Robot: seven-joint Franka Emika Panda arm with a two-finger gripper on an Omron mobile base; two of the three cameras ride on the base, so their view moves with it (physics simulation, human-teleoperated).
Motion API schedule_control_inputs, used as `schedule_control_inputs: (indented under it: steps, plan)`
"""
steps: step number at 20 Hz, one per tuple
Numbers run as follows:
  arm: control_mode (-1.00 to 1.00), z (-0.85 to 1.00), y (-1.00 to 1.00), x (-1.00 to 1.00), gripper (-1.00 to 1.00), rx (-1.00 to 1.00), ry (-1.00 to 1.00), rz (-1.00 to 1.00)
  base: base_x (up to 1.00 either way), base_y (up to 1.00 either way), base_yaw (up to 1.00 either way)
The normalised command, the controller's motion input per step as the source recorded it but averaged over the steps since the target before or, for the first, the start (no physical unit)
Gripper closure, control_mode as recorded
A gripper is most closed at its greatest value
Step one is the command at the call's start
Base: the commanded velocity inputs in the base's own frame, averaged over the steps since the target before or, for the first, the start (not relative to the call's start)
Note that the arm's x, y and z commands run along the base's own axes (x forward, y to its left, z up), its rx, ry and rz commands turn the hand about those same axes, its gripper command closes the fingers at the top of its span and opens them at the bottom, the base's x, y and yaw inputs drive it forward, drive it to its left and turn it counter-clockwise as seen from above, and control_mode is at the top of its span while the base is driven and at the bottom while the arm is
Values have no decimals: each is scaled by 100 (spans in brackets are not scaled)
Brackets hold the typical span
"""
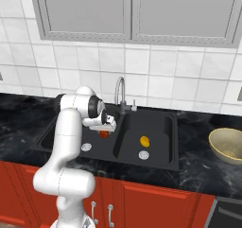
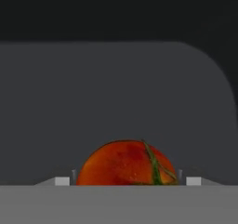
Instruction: Remove the mango and tomato from the sink. Then move the bowl and cup from the counter to the sink for washing.
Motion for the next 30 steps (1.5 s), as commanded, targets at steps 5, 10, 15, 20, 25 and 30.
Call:
schedule_control_inputs:
  steps: [5, 10, 15, 20, 25, 30]
  plan:
    - [-100, -21, 0, -18, 100, 0, 1, -8, 0, 0, 0]
    - [-100, -12, 0, -29, 100, 0, 0, -7, 0, 0, 0]
    - [-100, 1, 9, -33, 100, 0, -10, -4, 0, 0, 0]
    - [-100, 14, 7, -29, 100, 0, -24, -1, 0, 0, 0]
    - [-100, 28, 6, -27, 100, 0, -25, 0, 0, 0, 0]
    - [-100, 45, 4, -25, 100, 0, -5, -8, 0, 0, 0]
